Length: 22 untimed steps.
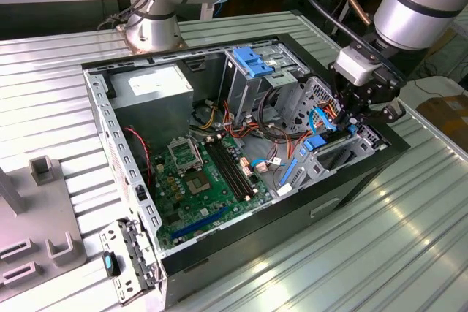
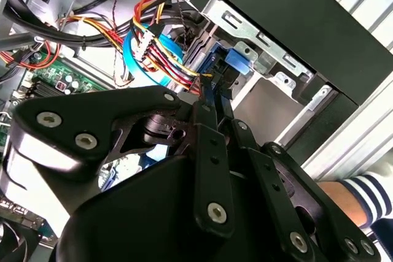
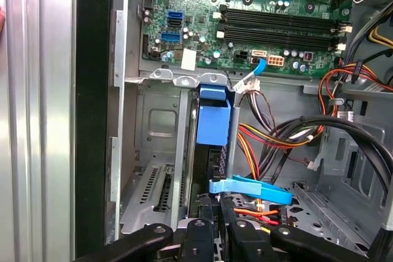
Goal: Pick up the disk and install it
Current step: 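Insert the first disk wire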
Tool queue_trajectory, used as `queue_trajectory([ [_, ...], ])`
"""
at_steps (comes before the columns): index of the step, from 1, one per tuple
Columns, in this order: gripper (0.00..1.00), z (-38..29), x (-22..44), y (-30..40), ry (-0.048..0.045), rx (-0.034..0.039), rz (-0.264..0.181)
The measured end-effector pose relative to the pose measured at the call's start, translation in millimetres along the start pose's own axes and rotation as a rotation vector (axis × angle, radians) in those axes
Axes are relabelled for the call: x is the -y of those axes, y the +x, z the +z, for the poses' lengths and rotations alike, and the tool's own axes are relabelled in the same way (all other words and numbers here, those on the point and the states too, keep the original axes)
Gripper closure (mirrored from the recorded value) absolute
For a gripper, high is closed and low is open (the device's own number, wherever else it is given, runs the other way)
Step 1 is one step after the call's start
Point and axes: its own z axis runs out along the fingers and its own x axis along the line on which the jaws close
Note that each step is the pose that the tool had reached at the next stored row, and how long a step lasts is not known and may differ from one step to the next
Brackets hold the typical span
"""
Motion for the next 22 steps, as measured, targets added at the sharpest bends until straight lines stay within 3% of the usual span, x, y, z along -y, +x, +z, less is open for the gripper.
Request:
queue_trajectory([
  [4, 0.83, 0.7, -1.6, 0.7, 0.0008, 0.0074, 0.002],
  [10, 0.83, 3.8, -2.7, 1.4, 0.0009, 0.0085, 0.007],
  [12, 0.83, 4.6, -3.0, 1.7, 0.0018, 0.0171, 0.009],
  [22, 0.83, 7.3, -3.4, 2.2, 0.0021, 0.0184, 0.014],
])
